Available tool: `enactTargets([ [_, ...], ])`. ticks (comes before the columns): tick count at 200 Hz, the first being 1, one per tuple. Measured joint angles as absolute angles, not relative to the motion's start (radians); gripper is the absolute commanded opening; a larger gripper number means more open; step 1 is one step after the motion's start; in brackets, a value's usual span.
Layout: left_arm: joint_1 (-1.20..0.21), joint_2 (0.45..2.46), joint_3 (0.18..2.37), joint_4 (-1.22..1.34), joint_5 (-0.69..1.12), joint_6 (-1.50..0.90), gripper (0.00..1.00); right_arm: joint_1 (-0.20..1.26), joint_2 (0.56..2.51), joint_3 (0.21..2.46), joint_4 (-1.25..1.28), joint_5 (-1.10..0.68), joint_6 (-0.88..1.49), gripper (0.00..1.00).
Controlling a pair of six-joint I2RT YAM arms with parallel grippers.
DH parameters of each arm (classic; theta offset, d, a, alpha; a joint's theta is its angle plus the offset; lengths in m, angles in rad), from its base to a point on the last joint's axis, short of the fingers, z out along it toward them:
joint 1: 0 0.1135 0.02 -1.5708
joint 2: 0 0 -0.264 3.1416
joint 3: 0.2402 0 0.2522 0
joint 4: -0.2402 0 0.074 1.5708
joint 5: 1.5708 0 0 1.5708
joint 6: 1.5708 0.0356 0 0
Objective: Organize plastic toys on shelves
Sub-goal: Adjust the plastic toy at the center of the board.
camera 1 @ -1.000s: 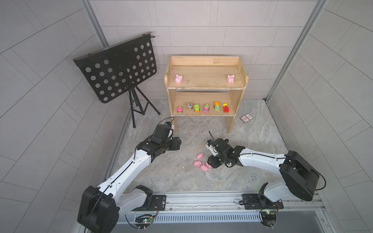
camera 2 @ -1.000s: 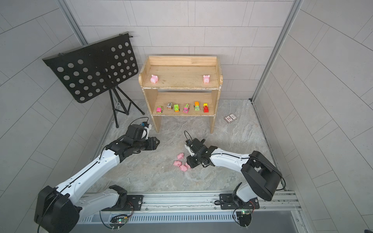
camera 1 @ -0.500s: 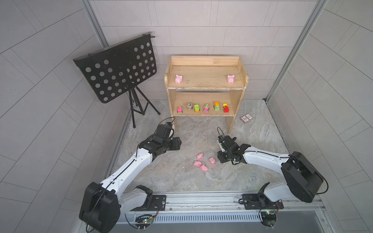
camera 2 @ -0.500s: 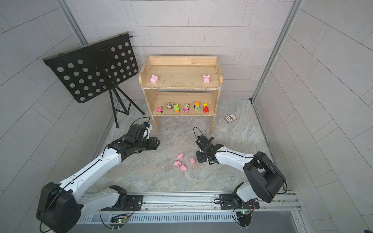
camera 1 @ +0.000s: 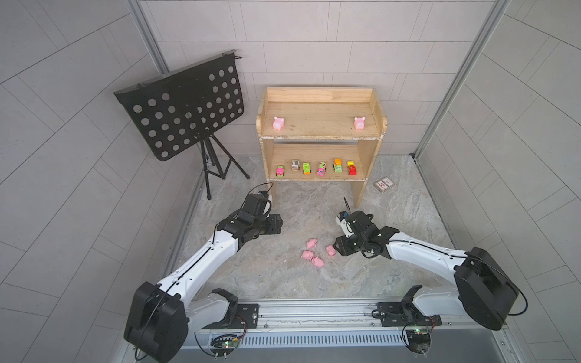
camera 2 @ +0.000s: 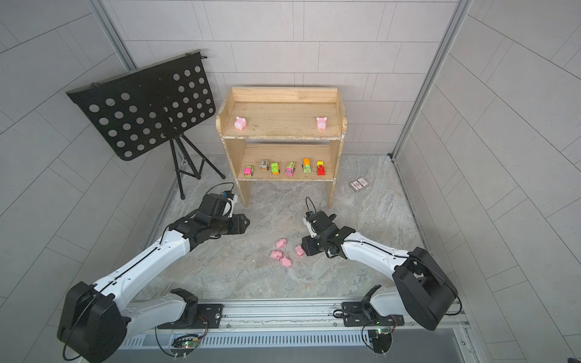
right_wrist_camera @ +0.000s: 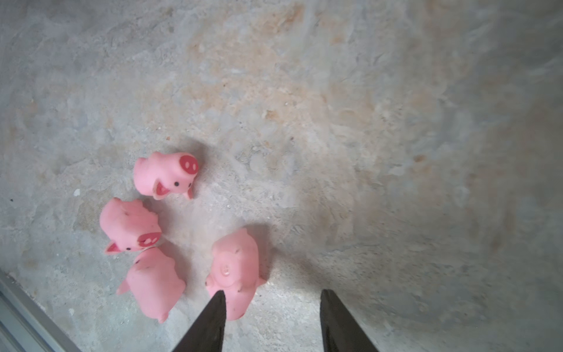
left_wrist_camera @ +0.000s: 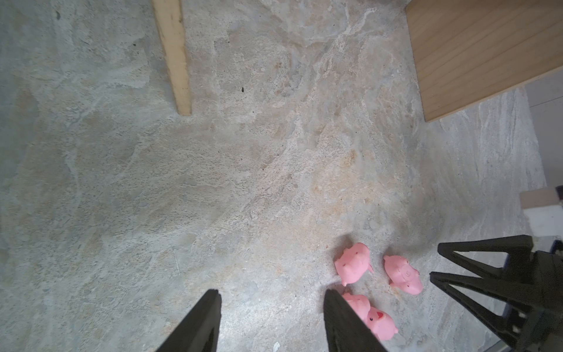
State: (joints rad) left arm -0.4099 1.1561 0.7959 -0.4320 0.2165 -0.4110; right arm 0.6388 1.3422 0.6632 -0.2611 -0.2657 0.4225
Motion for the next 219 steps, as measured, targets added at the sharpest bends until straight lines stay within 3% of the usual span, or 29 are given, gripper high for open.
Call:
enactTargets([
  [50,-0.41,1.156,0.796,-0.432,0.216,-0.411,0.6,0.655,1.402,0.664,-0.244,-0.271,0.428,0.51],
  [130,-0.41,1.165,0.796,-0.432,0.216,-0.411,0.61,0.627,1.393,0.66,-0.238,-0.11,0.492,0.44],
  [219,-0.41,1.167,0.796,-0.433,0.216,-0.411,0.6,0.595,1.333,0.637,-0.35,0.03,0.505,0.48],
])
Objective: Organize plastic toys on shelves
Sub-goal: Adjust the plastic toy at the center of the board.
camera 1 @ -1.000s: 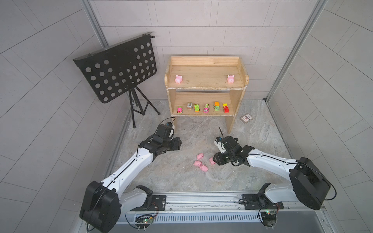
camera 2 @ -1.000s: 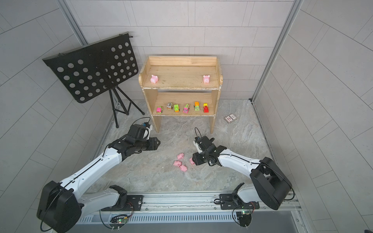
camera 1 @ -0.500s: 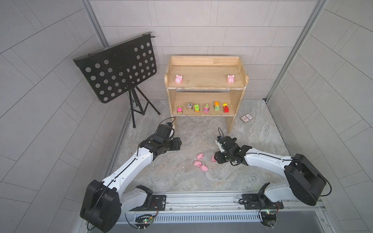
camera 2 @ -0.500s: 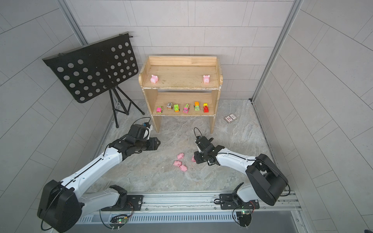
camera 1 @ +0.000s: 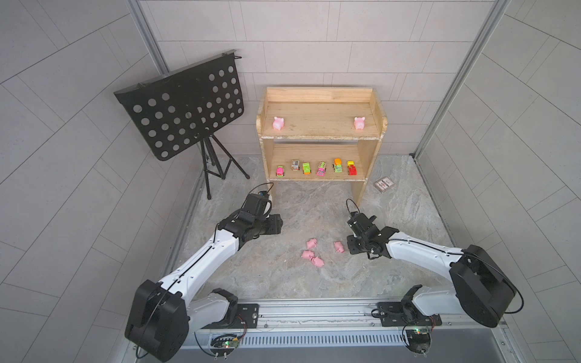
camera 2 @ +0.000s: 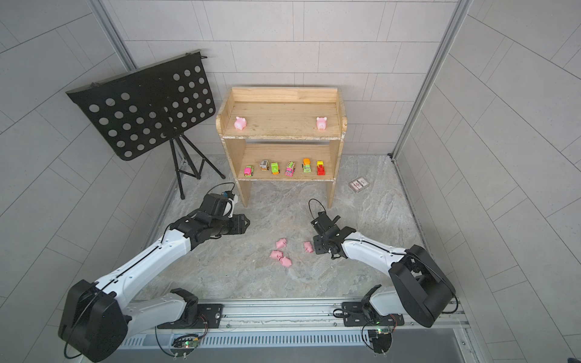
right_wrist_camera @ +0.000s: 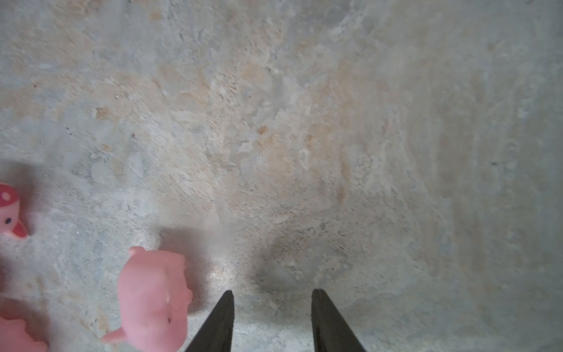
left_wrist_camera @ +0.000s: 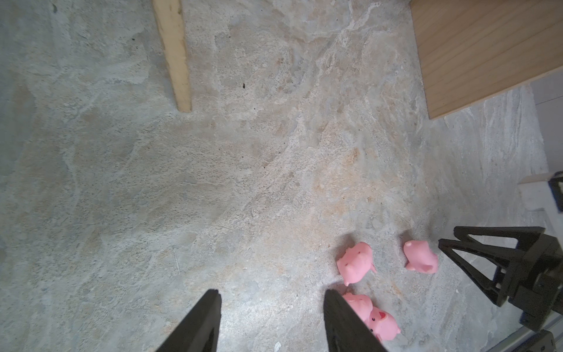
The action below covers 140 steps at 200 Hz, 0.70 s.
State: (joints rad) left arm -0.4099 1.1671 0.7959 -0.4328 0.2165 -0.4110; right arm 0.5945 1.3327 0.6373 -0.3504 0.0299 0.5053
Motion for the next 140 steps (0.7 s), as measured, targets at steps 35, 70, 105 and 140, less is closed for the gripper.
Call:
enactTargets([
  [35,-0.41,1.168,0.796,-0.432,0.216,-0.411,0.6,0.593,1.262,0.636,-0.342,-0.025,0.492,0.52],
  [70,-0.41,1.175,0.796,-0.432,0.216,-0.411,0.6,0.593,1.265,0.636,-0.297,-0.115,0.487,0.5],
  [105,-0.41,1.178,0.796,-0.433,0.216,-0.411,0.6,0.595,1.333,0.637,-0.278,-0.153,0.487,0.48],
  [140,-0.41,1.179,0.796,-0.433,0.216,-0.411,0.61,0.596,1.372,0.649,-0.275,-0.147,0.486,0.47],
])
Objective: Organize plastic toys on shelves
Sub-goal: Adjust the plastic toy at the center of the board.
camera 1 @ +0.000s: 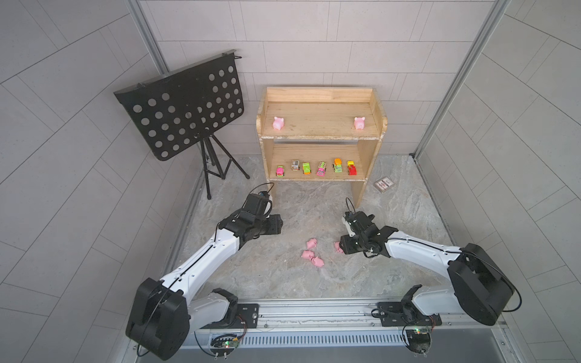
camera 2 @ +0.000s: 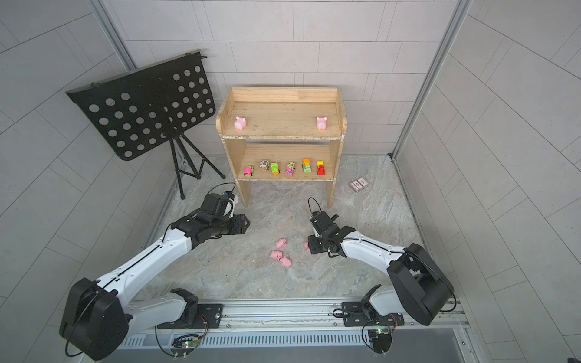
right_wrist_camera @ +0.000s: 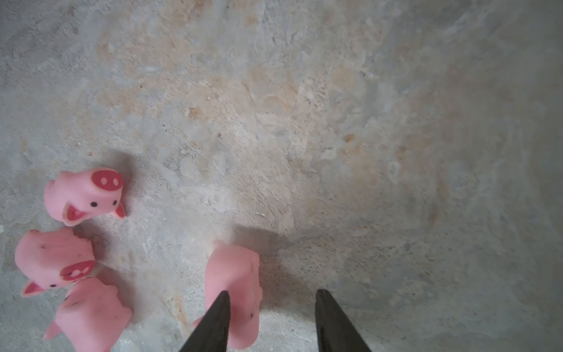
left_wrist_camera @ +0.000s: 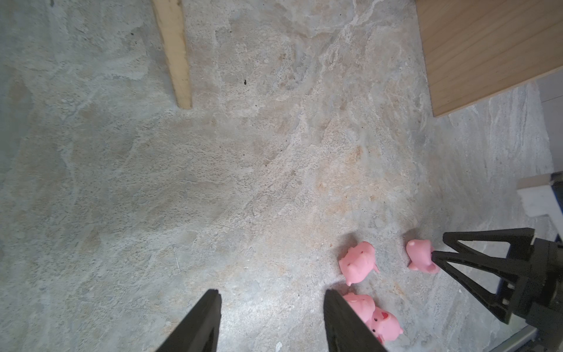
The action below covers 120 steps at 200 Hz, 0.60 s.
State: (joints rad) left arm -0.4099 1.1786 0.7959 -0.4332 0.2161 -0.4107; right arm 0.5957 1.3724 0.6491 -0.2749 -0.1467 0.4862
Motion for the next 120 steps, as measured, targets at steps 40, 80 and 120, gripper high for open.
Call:
enactTargets([
  [40,-0.41,1.179,0.796,-0.434,0.215,-0.411,0.6,0.602,1.368,0.657,-0.314,-0.048,0.488,0.46],
  [80,-0.41,1.179,0.796,-0.434,0.213,-0.411,0.6,0.6,1.32,0.657,-0.367,0.037,0.488,0.47],
  [120,-0.41,1.179,0.796,-0.435,0.213,-0.411,0.61,0.6,1.259,0.657,-0.373,0.031,0.487,0.48],
])
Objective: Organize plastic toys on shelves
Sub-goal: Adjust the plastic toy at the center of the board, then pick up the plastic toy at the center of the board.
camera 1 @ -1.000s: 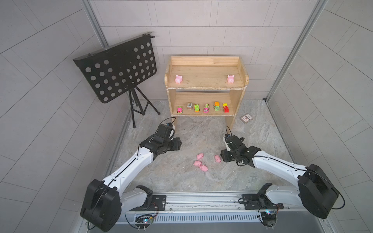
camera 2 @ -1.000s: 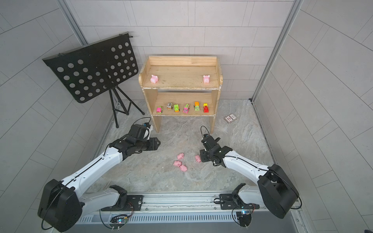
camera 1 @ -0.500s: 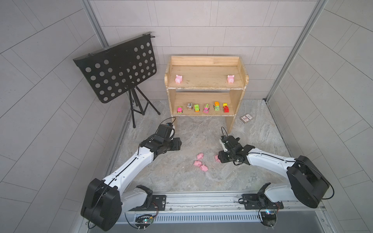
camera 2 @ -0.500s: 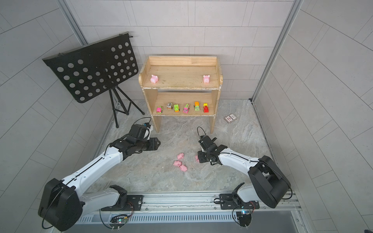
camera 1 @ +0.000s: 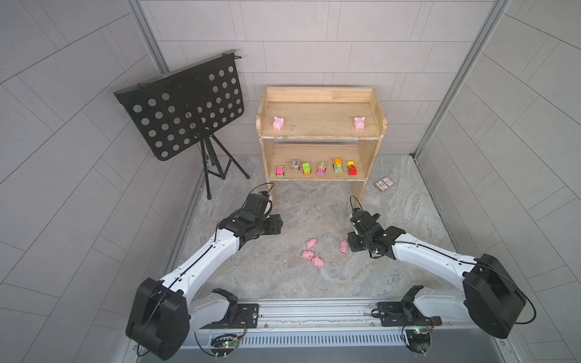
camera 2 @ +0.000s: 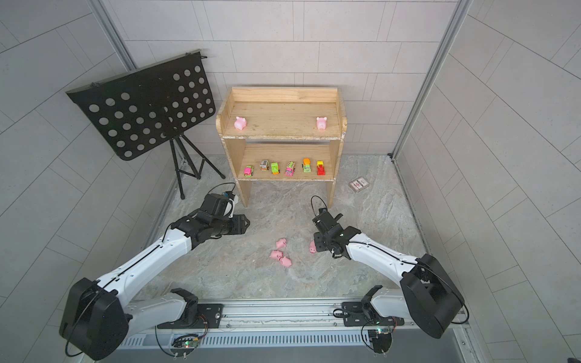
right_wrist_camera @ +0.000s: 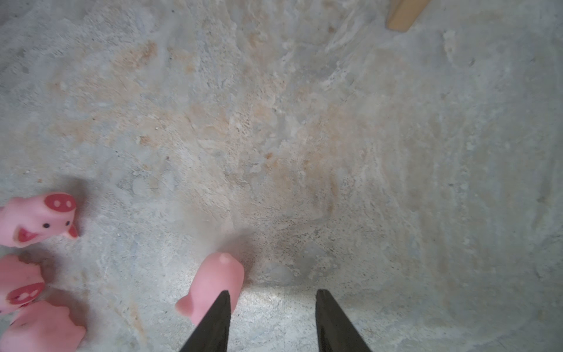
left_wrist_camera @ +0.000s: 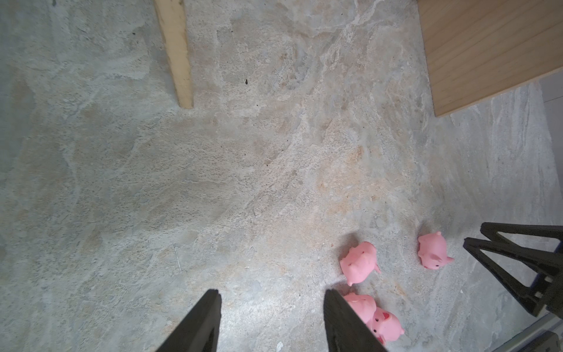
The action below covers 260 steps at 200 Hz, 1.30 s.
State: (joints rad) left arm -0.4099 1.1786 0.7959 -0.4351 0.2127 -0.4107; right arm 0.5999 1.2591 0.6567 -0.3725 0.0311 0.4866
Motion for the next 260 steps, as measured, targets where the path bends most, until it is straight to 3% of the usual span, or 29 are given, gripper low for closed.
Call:
enactTargets([
  [61,-0.41,1.179,0.796,-0.438,0.212,-0.411,0.6,0.6,1.27,0.655,-0.352,-0.083,0.522,0.42],
  [166,-0.41,1.185,0.796,-0.439,0.206,-0.41,0.6,0.601,1.352,0.601,-0.224,-0.131,0.628,0.35],
  [225,-0.41,1.186,0.796,-0.439,0.204,-0.41,0.6,0.608,1.377,0.588,-0.165,-0.15,0.658,0.0],
  [260,-0.41,1.186,0.796,-0.439,0.204,-0.41,0.6,0.608,1.361,0.584,-0.17,-0.15,0.653,0.0],
])
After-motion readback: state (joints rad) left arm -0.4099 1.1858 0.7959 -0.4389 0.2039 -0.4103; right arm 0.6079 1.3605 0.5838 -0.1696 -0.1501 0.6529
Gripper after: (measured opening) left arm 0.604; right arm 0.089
